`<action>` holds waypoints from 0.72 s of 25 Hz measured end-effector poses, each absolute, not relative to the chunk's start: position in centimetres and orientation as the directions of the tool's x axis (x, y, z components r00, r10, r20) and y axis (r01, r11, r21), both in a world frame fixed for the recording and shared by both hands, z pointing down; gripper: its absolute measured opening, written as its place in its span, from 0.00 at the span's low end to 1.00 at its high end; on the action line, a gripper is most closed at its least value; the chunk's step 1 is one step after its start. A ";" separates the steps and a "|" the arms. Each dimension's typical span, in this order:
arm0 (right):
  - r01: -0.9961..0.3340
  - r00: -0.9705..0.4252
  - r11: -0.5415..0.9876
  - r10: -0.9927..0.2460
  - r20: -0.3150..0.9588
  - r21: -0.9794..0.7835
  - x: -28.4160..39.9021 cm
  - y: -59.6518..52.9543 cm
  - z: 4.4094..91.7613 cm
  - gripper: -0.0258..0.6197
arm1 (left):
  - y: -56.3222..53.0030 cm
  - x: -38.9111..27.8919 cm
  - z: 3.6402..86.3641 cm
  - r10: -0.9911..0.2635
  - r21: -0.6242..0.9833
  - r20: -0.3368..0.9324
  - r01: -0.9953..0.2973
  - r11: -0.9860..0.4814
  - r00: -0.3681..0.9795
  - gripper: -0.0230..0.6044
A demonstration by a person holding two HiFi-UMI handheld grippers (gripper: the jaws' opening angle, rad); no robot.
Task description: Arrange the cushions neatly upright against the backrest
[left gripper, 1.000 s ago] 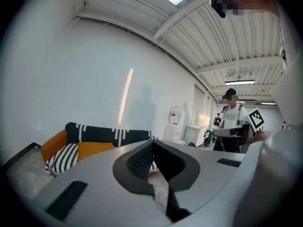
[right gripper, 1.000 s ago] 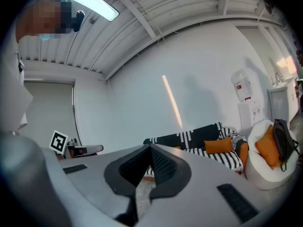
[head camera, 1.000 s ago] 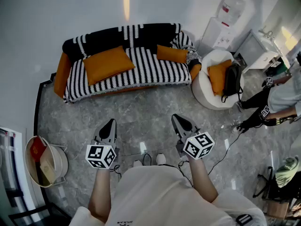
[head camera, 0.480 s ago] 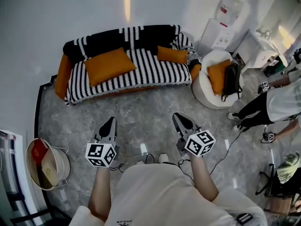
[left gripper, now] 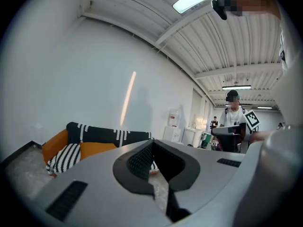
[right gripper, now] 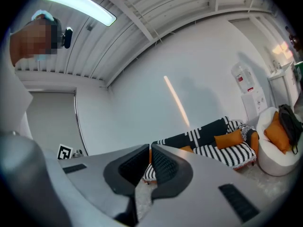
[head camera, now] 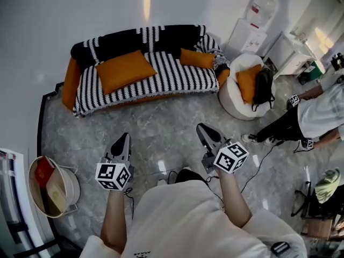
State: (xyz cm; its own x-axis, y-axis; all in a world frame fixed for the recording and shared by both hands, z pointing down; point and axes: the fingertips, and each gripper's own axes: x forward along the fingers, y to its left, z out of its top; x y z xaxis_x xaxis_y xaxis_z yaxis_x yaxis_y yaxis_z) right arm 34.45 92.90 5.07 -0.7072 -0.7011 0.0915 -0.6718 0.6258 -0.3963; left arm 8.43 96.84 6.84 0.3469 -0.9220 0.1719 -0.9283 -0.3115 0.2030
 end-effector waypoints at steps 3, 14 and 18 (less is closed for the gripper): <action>-0.671 -0.717 0.640 -0.689 0.108 -0.374 34.1 93.0 5.4 0.08 | 96.8 7.8 7.9 -0.923 0.207 0.195 -0.934 -0.293 0.333 0.07; -0.654 -0.746 0.687 -0.656 0.117 -0.318 31.6 88.1 5.3 0.08 | 93.4 6.4 8.0 -0.926 0.234 0.185 -0.929 -0.285 0.330 0.07; -0.672 -0.731 0.676 -0.669 0.130 -0.303 32.0 83.9 6.3 0.08 | 89.8 6.5 8.3 -0.929 0.219 0.191 -0.936 -0.276 0.318 0.07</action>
